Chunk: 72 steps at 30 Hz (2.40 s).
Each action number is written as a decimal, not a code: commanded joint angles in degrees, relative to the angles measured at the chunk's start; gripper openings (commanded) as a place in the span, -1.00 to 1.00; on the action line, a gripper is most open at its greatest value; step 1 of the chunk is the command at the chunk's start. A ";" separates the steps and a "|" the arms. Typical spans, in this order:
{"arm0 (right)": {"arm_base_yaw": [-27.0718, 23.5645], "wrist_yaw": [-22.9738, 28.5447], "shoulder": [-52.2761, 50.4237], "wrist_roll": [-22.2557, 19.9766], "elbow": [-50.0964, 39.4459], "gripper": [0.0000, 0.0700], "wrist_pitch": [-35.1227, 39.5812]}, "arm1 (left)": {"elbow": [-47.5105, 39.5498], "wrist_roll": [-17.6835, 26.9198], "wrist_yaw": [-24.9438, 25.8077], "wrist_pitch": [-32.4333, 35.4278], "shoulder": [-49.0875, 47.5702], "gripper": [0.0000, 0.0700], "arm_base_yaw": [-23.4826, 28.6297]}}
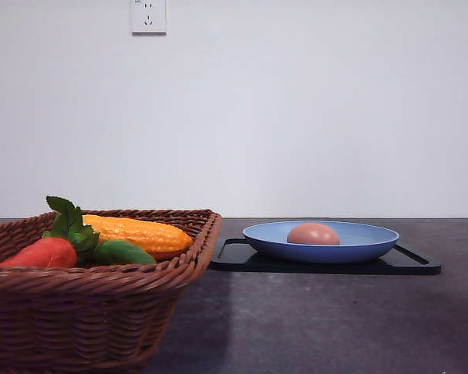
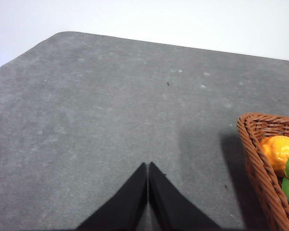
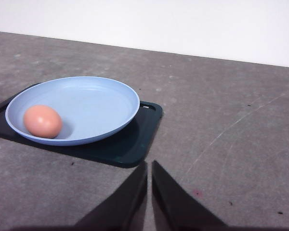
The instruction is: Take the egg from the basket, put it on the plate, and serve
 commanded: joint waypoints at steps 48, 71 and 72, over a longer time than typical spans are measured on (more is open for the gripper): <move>-0.09 -0.09 -0.04 0.35 -0.37 -1.00 -0.17 | -1.38 -0.20 0.11 -0.68 -0.13 -1.00 -0.02; -0.09 -0.09 -0.04 0.37 -0.37 -1.00 -0.17 | -1.38 -0.20 0.11 -0.68 -0.13 -1.00 -0.02; -0.09 -0.09 -0.04 0.37 -0.37 -1.00 -0.17 | -1.38 -0.20 0.11 -0.69 -0.13 -1.00 -0.02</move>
